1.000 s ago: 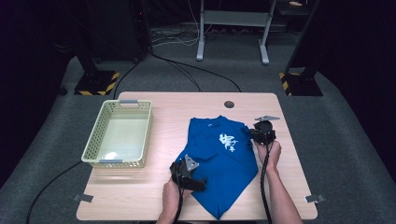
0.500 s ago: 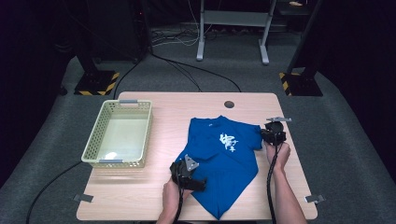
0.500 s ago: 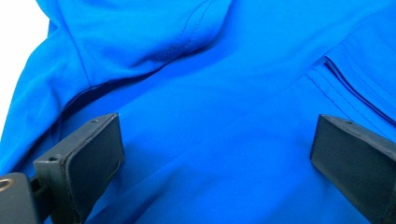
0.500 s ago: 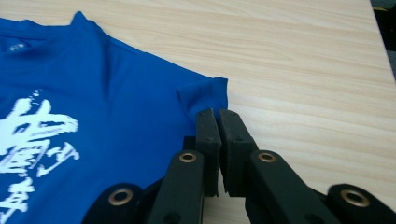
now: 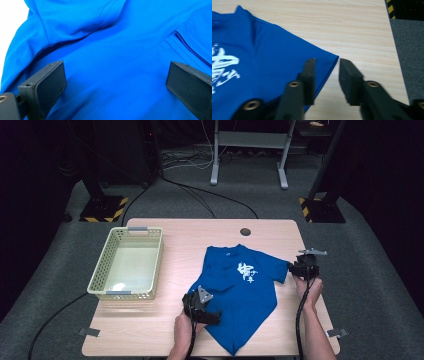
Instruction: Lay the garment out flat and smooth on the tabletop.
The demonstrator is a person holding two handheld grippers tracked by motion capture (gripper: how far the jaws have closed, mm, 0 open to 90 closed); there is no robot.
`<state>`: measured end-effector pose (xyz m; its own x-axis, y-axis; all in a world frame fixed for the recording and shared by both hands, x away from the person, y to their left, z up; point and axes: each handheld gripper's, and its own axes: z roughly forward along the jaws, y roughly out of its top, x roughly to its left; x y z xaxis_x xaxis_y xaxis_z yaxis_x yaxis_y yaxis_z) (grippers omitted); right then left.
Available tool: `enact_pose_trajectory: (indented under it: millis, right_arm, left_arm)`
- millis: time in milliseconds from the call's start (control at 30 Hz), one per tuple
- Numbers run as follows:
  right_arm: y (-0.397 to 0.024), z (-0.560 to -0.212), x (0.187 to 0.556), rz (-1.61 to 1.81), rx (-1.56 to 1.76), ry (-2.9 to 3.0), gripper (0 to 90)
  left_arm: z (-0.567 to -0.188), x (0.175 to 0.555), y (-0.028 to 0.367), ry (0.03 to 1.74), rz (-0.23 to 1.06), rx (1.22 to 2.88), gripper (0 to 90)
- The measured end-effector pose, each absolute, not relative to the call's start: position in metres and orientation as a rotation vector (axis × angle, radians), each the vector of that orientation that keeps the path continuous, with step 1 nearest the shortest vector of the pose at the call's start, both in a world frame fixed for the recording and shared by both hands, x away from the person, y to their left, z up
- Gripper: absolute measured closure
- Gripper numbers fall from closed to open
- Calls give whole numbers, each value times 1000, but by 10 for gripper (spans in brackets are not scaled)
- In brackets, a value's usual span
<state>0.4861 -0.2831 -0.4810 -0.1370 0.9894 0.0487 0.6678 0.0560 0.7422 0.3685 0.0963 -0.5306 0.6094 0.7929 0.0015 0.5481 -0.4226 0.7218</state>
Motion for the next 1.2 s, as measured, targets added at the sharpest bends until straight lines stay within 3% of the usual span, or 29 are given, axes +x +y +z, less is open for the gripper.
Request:
enact_pose_trajectory:
  millis: [100,400,700,1200]
  right_arm:
    - [-278,-476,475,919,1634,1869,455]
    - [-216,-487,442,992,1469,2041,152]
    - [-181,-517,426,937,1370,2181,70]
    - [-189,-528,426,930,1351,2179,51]
  left_arm:
    - [-531,368,96,1051,450,2136,22]
    - [-531,368,96,1054,450,2133,22]
    - [-531,368,96,1053,450,2133,22]
    - [-531,366,92,1048,456,2135,22]
